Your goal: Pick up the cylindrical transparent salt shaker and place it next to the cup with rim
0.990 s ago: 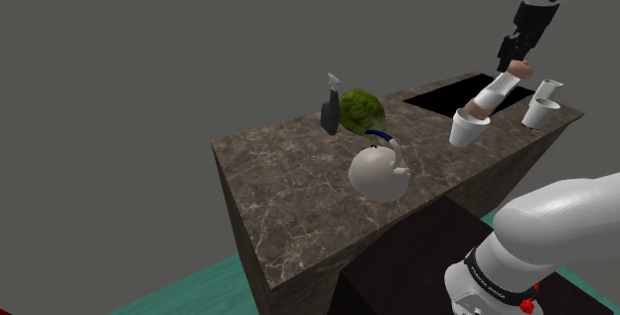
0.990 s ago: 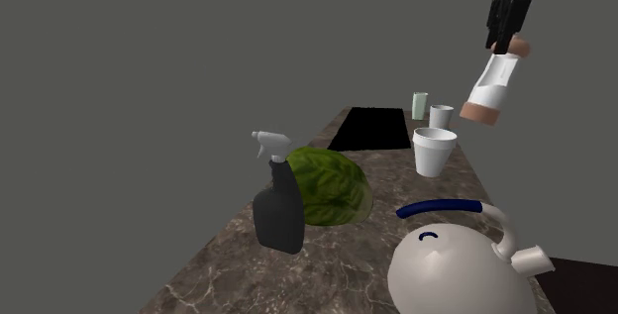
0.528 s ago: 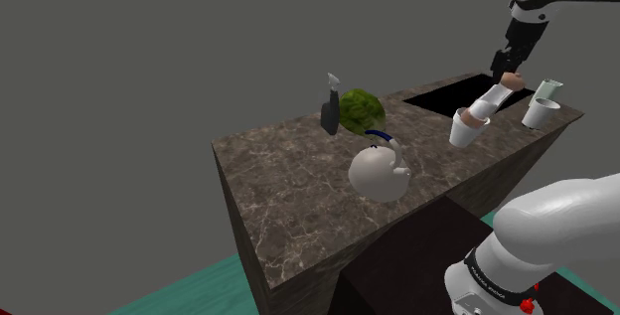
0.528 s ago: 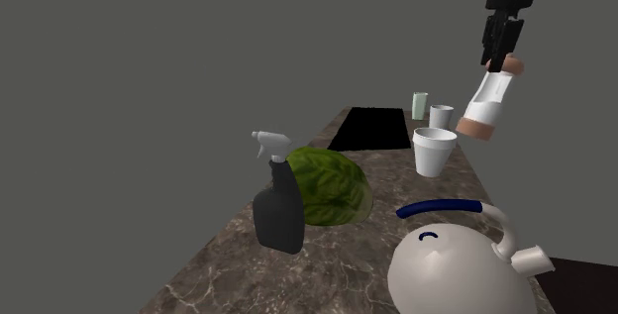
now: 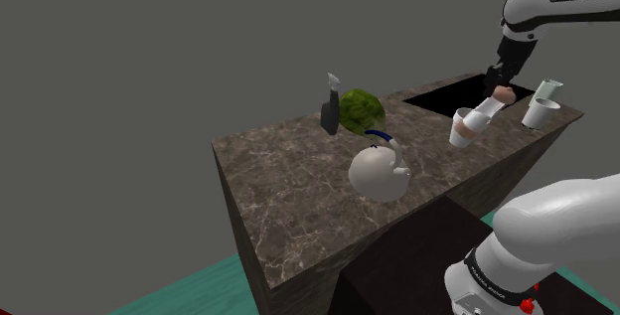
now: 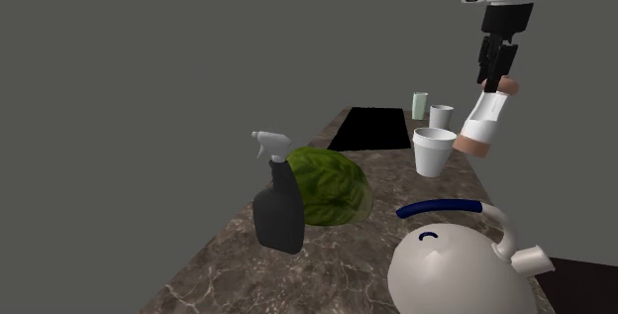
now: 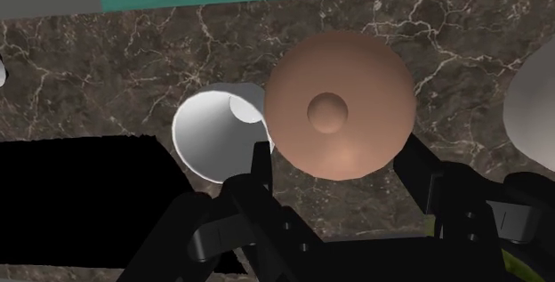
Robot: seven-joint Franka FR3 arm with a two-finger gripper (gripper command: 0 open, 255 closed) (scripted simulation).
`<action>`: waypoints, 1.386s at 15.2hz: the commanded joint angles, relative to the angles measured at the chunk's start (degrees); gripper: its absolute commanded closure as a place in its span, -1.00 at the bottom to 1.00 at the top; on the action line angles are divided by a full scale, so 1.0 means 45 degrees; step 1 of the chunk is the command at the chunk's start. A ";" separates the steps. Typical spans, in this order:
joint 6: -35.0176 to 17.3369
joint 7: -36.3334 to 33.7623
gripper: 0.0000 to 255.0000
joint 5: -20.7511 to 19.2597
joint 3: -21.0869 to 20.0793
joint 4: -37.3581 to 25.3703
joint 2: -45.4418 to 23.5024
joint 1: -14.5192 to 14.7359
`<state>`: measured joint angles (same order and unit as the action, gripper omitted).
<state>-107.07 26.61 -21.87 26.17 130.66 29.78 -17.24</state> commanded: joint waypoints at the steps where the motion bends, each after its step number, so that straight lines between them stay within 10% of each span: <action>1: -0.0343 -0.0052 1.00 -0.0052 0.0071 0.0294 -0.0042 -0.0015; 21: -0.3970 -0.0540 1.00 -0.0624 0.0899 0.2938 -0.1053 -0.0154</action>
<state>-124.02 24.31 -24.58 30.03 143.39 25.43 -17.95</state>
